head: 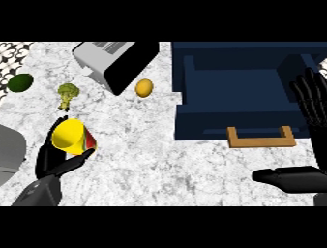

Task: Pick up the cup, place it into the drawer and close the drawer

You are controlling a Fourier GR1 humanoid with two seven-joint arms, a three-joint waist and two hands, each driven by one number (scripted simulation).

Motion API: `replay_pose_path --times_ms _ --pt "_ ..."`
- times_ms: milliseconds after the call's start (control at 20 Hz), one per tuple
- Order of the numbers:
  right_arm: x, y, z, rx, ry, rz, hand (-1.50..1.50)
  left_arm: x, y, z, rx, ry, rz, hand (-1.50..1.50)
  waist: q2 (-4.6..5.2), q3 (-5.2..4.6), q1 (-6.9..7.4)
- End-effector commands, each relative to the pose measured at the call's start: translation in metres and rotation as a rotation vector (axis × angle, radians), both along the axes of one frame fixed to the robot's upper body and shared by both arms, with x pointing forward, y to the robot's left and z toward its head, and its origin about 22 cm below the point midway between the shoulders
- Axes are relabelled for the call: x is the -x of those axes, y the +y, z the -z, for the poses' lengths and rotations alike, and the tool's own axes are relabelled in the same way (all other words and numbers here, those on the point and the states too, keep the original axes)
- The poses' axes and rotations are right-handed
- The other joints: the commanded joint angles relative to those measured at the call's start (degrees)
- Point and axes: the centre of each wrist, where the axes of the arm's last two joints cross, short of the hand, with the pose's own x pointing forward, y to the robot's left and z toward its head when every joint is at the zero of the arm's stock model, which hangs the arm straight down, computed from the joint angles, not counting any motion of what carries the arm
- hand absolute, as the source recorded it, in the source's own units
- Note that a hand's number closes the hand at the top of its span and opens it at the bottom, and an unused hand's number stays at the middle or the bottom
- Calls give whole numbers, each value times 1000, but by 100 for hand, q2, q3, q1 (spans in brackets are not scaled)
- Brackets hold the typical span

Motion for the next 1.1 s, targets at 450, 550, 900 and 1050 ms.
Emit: replay_pose_path --times_ms 450,550,900,1050 --pt "3 -11 10 27 21 -1 -150 -16 -26 -4 202 -224 126 150 3 0 -24" --pt "5 -12 14 21 30 -11 -150 -24 -26 -11 151 -247 117 150 3 2 -33" --pt "2 -16 16 11 -2 0 -150 -17 -19 -8 161 -300 75 150 -1 6 3" --pt "-18 -11 -4 7 6 27 -150 -36 -17 -25 152 -330 126 150 -5 5 53"
